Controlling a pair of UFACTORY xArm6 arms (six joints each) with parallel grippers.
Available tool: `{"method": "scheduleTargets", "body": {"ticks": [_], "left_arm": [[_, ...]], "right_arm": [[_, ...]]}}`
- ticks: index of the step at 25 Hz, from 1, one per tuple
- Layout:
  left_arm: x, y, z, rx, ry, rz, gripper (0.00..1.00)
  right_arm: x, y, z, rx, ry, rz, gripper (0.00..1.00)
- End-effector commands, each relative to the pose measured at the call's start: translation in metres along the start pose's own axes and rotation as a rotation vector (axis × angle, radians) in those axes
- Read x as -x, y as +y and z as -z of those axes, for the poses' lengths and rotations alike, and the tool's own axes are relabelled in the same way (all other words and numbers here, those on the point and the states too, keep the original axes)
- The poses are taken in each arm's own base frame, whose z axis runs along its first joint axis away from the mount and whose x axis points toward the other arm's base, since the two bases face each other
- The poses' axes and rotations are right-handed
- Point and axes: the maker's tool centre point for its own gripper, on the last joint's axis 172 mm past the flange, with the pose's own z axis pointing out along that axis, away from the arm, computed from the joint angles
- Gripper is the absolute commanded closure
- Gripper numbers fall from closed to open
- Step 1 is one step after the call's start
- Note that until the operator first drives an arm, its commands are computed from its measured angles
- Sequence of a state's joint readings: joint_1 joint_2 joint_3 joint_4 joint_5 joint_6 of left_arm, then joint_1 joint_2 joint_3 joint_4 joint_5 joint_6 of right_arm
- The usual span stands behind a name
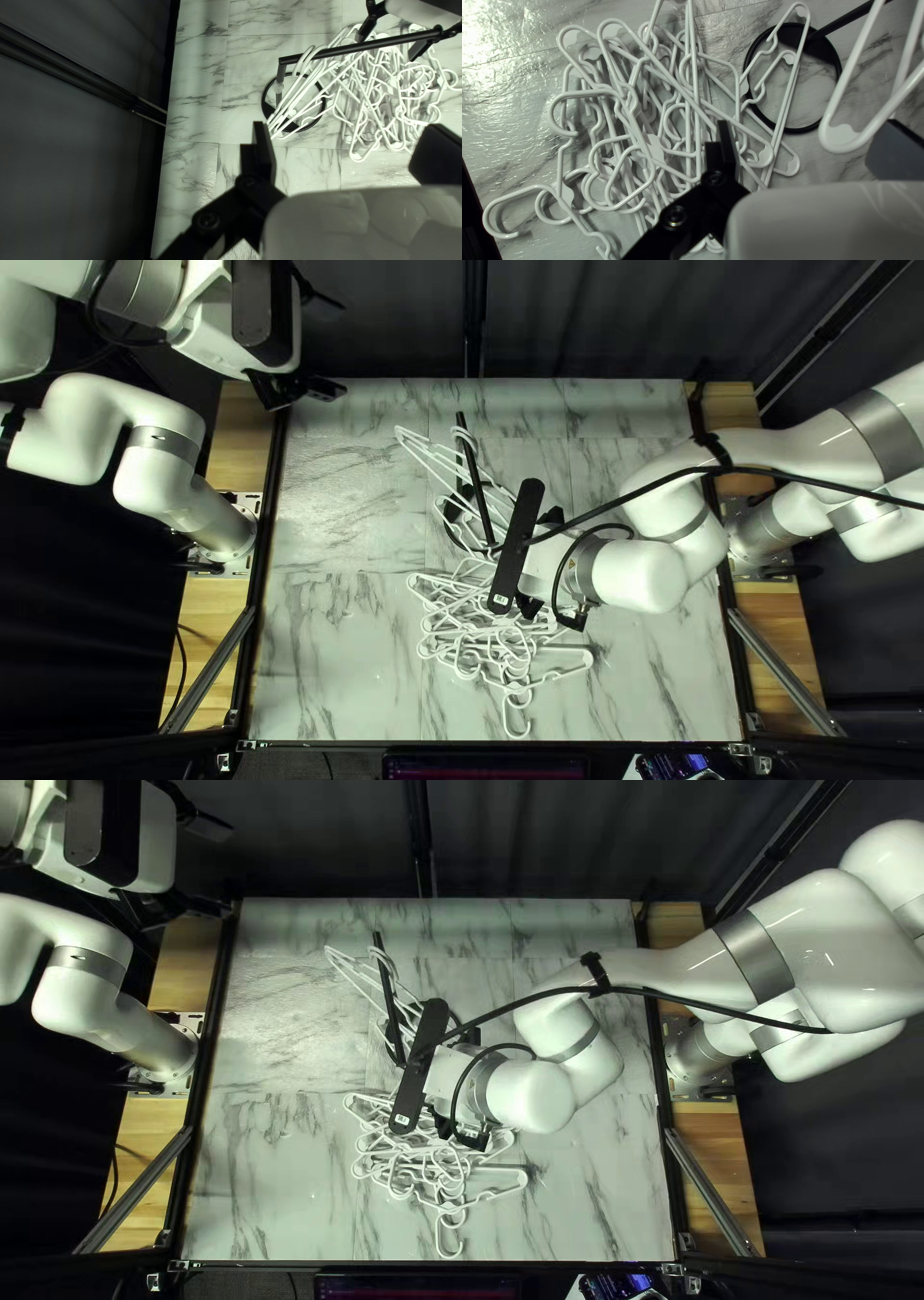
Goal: Remove hangers from rack and place onto table
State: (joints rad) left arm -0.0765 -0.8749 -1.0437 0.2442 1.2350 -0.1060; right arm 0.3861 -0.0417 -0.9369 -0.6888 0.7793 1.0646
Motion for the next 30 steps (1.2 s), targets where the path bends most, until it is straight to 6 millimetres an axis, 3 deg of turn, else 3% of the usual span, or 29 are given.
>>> {"method": "scheduleTargets", "body": {"ticks": [1,16,30], "left_arm": [[0.0,0.0,0.0,0.0,0.0,0.0,0.0],[0.0,0.0,0.0,0.0,0.0,0.0,0.0],[0.0,0.0,0.0,0.0,0.0,0.0,0.0]], "right_arm": [[0.004,0.01,-0.005,-0.004,-0.002,-0.007,0.0],[0.007,0.048,0.0,0.004,0.017,-0.034,0.0],[0.012,0.059,-0.001,-0.005,0.013,-0.033,0.0]]}}
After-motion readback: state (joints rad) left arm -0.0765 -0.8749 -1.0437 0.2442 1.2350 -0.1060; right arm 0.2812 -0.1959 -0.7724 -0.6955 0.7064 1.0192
